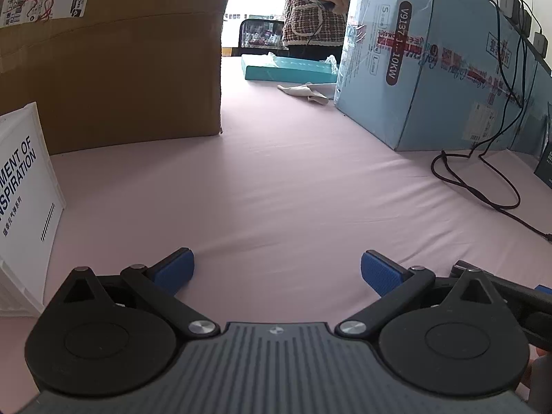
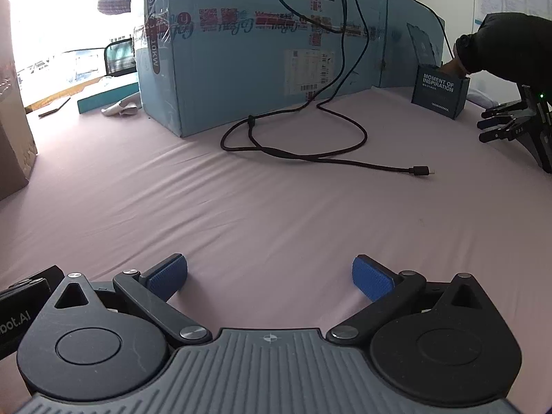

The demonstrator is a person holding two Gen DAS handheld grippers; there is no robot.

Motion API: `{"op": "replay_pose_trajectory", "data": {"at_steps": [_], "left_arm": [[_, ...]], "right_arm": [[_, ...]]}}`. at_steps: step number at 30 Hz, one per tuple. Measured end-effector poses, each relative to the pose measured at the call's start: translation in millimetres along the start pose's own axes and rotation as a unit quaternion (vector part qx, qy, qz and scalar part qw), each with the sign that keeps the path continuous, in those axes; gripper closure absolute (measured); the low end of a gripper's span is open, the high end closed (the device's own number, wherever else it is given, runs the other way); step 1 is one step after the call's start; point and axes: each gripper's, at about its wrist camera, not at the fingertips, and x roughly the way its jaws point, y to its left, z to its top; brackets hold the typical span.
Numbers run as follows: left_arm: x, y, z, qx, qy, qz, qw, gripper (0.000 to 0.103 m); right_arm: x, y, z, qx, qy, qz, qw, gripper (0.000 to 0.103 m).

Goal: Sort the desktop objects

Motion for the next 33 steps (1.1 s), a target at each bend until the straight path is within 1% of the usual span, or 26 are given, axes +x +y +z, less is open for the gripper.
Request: {"op": "replay_pose_trajectory", "data": {"at_steps": [6,15,33], "left_arm": [[1,1,0,-0.001,-0.001,-0.001,1.0,0.0],[1,0,0,0.002,0.0,0.002,1.0,0.0],[2,-1,0,0.002,0.0,0.003,1.0,0.0]], "right_arm": [[-5,-3,-3,0.003,0.003,0.004,1.0,0.0],[-12,-5,-6,-0.001,0.006,-0.002,1.0,0.0],[-13,-4,-9,0.001,0.005,-0.004,1.0,0.0]]}}
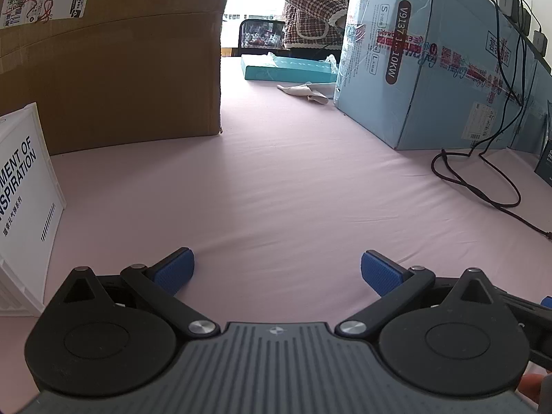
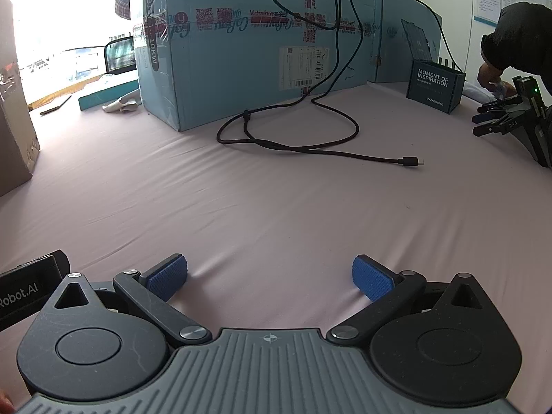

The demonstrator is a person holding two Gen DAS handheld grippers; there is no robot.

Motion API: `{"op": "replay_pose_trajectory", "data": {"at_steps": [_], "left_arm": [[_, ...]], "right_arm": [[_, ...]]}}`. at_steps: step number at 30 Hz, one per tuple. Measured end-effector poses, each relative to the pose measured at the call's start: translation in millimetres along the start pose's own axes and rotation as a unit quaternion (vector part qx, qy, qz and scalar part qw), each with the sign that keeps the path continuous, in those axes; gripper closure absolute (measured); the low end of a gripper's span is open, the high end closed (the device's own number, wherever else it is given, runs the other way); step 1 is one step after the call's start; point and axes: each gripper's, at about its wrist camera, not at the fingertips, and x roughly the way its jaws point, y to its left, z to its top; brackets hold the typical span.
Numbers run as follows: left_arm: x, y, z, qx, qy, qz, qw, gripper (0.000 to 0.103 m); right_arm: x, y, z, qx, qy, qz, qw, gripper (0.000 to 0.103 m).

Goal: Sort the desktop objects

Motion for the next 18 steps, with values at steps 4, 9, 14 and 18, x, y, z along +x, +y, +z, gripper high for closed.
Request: {"op": "replay_pose_trajectory", "data": {"at_steps": [4,9,14,18], "left_arm": [[0.3,0.3,-0.2,0.0,0.0,0.0,1.0,0.0],[0.7,0.2,-0.2,0.0,0.0,0.0,1.0,0.0],[1.4,0.4,-0.5,0.0,0.0,0.0,1.0,0.0],[1.7,-0.2,-0.9,-0.001,0.0,0.001,1.0,0.0]], "right_arm": [[0.2,-0.2,0.0,0.0,0.0,0.0,1.0,0.0],[-0.5,0.6,-0.9,0.001,0.0,-0.001,1.0,0.0],[-1.0,1.2,-2.1,0.001,0.0,-0.001,1.0,0.0],[-0.7,1.1,-2.0,0.001,0.0,-0.001,1.0,0.0]]}}
